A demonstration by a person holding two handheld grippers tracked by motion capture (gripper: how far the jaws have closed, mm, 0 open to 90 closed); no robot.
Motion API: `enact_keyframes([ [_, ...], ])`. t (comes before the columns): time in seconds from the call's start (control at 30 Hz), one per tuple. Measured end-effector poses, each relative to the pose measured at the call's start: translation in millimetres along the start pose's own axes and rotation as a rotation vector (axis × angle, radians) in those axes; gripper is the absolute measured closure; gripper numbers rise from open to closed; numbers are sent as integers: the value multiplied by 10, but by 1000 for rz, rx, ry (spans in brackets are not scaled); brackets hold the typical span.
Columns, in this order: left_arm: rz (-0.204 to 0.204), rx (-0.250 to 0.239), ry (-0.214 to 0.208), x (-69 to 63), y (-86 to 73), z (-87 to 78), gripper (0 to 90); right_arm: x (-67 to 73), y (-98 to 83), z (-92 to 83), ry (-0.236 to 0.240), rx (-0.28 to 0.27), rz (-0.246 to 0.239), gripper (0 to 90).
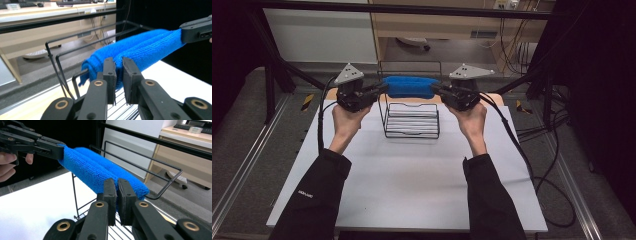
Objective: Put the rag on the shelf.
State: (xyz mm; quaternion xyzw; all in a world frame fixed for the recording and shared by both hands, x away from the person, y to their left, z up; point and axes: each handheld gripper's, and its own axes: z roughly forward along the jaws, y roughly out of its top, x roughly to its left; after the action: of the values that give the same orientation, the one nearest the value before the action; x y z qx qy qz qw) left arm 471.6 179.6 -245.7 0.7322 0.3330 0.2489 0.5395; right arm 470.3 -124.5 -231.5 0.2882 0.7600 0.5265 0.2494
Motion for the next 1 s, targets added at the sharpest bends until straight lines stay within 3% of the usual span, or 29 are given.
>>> enact_keyframes([
  [0.27, -15, 26, -14, 31, -46, -17, 762, -26, -89, 40, 9, 9, 11, 860],
  [0.4, -26, 11, -11, 63, 40, -115, 702, -25, -110, 46, 6, 7, 7, 859],
  [0.57, -70, -22, -11, 113, 195, -235, 684, -20, -112, 43, 5, 5, 0, 856],
  [0.7, -71, 9, -2, 103, 232, -201, 761, -9, -124, 50, -1, 6, -18, 854],
  [0.8, -72, 36, -33, 71, 212, -118, 832, -12, -137, 58, 0, 2, -17, 852],
  [1.0, -10, 103, -47, -33, 155, 50, 890, -31, -169, 55, 4, -2, -21, 847],
])
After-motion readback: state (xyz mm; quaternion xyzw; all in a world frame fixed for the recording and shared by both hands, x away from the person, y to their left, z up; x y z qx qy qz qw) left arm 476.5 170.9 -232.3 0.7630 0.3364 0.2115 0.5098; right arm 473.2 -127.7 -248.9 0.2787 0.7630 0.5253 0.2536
